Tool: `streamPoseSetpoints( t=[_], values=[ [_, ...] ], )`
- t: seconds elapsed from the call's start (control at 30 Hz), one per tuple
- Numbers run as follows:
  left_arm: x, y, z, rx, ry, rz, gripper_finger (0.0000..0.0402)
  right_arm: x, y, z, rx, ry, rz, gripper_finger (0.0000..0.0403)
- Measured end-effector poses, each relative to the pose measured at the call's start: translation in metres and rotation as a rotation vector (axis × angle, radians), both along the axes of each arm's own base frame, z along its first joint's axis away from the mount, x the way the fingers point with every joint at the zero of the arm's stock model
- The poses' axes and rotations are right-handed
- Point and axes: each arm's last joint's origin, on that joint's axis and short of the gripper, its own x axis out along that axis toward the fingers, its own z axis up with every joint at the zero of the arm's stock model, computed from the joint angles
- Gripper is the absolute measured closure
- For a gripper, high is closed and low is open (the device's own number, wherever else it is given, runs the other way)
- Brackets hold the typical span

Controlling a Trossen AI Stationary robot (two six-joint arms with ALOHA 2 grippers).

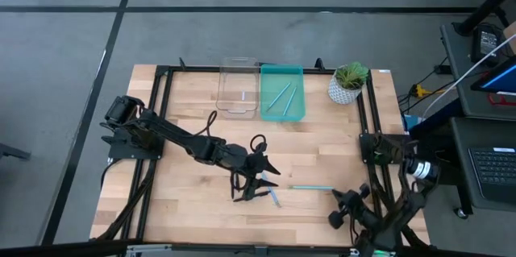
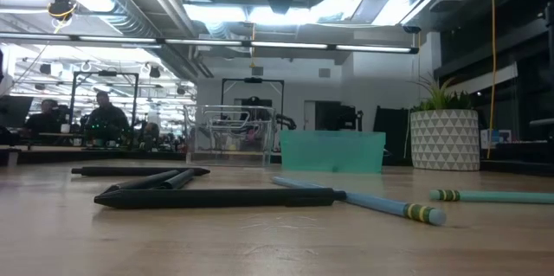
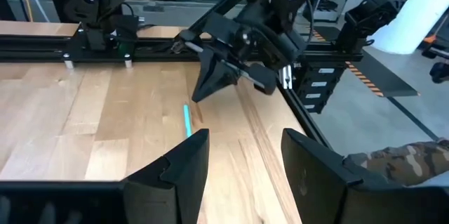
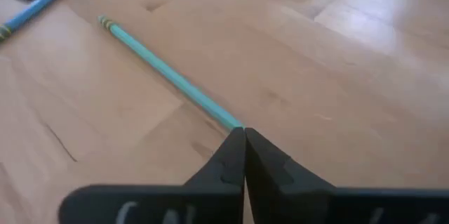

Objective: Sort pens & pencils
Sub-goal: Put the light blue pencil into the light blue bin

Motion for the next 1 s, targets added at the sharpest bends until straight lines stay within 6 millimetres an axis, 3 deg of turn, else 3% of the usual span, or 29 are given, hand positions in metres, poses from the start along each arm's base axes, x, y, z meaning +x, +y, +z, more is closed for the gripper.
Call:
streamPoseSetpoints(
  t=[0.27, 0.83, 0.93, 1.0],
  values=[
    [0.000, 0.000, 0.000, 0.007, -0.002, -0.002, 0.0228, 0.009, 0.009, -0.001, -0.053, 0.073, -0.112, 0.0398],
    [0.000, 0.000, 0.000, 0.008, -0.001, -0.002, 0.0228, 0.032, -0.007, -0.008, -0.037, 0.071, -0.203, 0.0396],
    [0.000, 0.000, 0.000, 0.008, -0.002, -0.002, 0.0228, 0.038, -0.013, 0.007, -0.117, 0.083, -0.212, 0.0396],
    [0.000, 0.000, 0.000, 0.007, -0.003, -0.002, 0.0228, 0.046, -0.015, 0.033, -0.129, 0.084, -0.222, 0.0397]
  ],
)
